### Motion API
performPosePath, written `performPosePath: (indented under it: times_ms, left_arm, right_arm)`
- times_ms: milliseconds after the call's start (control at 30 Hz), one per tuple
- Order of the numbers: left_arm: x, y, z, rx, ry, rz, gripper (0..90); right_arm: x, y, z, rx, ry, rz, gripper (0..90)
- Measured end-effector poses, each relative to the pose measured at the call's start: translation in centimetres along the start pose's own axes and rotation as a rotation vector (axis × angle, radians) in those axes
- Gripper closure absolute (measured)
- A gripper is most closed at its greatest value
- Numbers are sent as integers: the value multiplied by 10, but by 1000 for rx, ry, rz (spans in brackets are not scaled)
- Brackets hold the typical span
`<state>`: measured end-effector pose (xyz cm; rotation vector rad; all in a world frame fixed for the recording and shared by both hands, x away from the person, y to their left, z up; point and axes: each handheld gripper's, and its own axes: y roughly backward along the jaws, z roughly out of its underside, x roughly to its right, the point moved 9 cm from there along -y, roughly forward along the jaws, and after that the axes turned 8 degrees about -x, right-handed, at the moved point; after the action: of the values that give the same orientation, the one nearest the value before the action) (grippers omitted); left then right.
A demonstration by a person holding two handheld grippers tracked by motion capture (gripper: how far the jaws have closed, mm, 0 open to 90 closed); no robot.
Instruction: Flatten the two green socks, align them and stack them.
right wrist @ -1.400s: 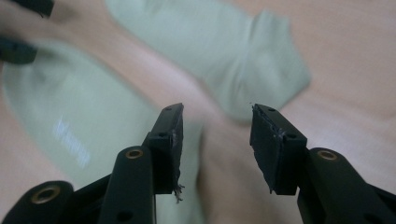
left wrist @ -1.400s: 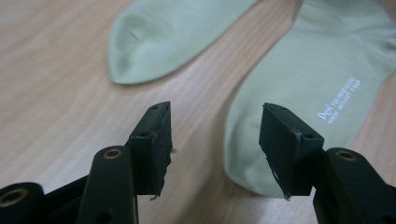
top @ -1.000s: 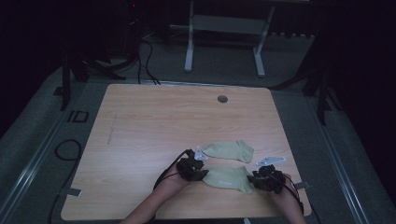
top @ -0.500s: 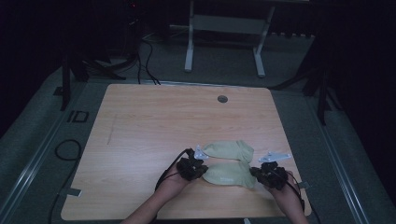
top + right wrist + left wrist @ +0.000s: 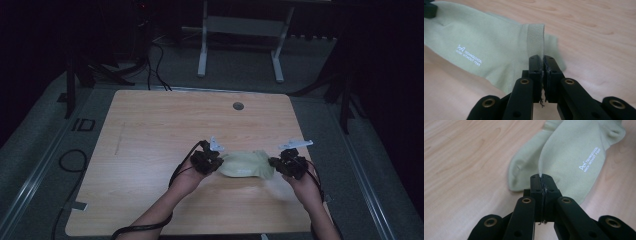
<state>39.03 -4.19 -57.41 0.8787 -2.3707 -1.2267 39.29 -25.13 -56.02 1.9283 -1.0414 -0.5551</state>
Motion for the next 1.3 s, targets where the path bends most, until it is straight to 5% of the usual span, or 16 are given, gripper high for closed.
performPosePath:
  times_ms: [267,667,867,1067,1200,1300]
  left_arm:
    - [-19,-27,-8,-47,11,-33,882]
    - [-26,-55,-5,-91,44,-40,861]
    - [-29,-51,-5,-72,71,-64,471]
    - [-31,-31,-9,21,114,-49,245]
    - [-27,-21,-7,45,101,-46,176]
    - [-25,-14,-4,79,88,-56,159]
  right_arm:
    - [18,-25,-13,-52,-39,8,856]
    - [29,-63,2,-141,-78,12,809]
    - [27,-57,-2,-120,-71,21,603]
    - [18,-45,-12,-63,-64,-22,419]
    - [9,-39,-19,-18,-51,-32,349]
    - [3,-39,-17,-44,-52,-80,248]
